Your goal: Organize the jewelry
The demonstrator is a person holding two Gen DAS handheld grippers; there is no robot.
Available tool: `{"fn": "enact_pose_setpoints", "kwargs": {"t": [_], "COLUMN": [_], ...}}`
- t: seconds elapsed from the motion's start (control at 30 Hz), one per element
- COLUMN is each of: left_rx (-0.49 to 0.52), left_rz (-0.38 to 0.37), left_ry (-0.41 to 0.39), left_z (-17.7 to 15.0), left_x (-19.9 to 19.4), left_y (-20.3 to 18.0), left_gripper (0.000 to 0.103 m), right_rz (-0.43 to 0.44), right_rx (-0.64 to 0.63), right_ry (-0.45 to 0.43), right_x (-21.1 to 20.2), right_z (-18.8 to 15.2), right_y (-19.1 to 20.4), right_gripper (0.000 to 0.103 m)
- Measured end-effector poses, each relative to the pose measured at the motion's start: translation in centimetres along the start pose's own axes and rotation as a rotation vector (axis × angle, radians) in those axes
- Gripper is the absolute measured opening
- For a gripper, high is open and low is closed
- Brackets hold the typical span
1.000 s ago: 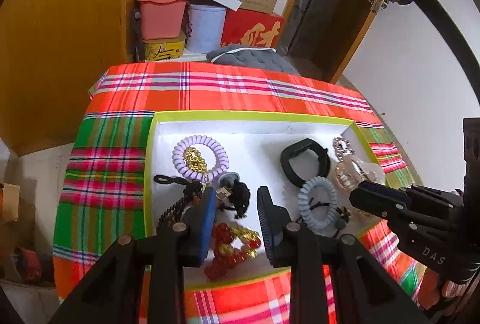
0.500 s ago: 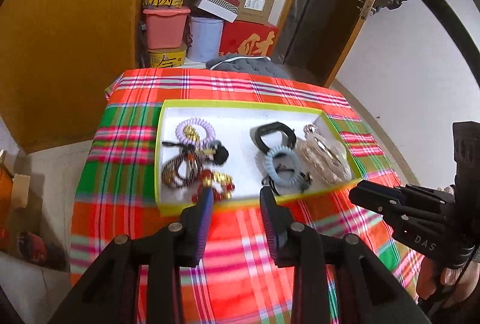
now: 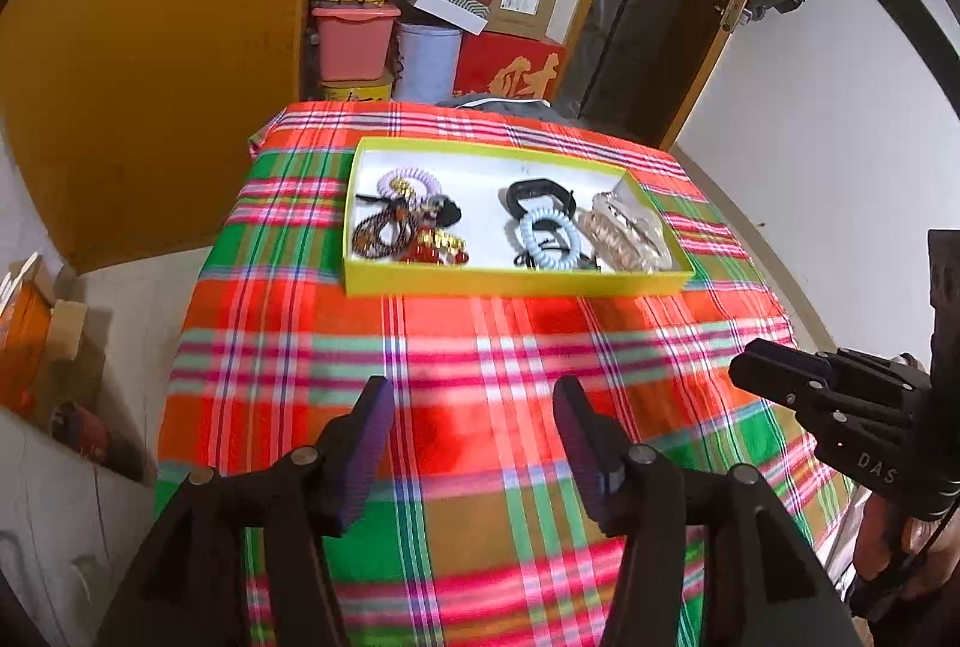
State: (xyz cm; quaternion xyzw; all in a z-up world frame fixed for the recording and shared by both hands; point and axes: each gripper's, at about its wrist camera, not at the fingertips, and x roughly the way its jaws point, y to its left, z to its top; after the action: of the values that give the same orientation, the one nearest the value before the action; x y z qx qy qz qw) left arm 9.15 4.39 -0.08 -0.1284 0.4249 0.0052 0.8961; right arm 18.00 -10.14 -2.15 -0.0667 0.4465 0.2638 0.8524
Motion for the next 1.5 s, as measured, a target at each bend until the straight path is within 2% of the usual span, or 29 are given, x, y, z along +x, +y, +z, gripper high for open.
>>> {"fn": "enact_pose_setpoints", "kwargs": {"t": [0.1, 0.27, 0.5, 0.73, 1.5], "left_rx": [0.000, -0.011, -0.018, -0.013, -0.028], "left_rz": [0.008, 0.024, 0.003, -0.020, -0.013], "left_ry": [0.004, 0.014, 0.011, 0.019, 0.047], "left_z": [-1.1, -2.6, -3.4, -3.5, -3.7], "left_x": [-0.7, -1.4, -1.8, -1.3, -0.2], "left_y": [-0.3, -0.6, -1.2, -1.7, -1.4], "left_gripper": [0.055, 0.055, 0.055, 0.055, 0.055], "right_rz": [-0.005, -0.019, -0.029, -0.033, -0.029], "right_rx": [-0.005, -0.011, -0.002, 0.009, 0.009], "right_ry": [0.000, 0.004, 0.023, 0.032, 0.054], "right_x": [-0.8, -1.8, -2.0, -1.8, -0.8], "right_z": [-1.1, -2.4, -3.9, -4.2, -4.3], "right_y": [0.2, 0.5, 0.2, -0.1, 0.0], "right_gripper": [0.030, 0.030, 0.030, 0.030, 0.030]}}
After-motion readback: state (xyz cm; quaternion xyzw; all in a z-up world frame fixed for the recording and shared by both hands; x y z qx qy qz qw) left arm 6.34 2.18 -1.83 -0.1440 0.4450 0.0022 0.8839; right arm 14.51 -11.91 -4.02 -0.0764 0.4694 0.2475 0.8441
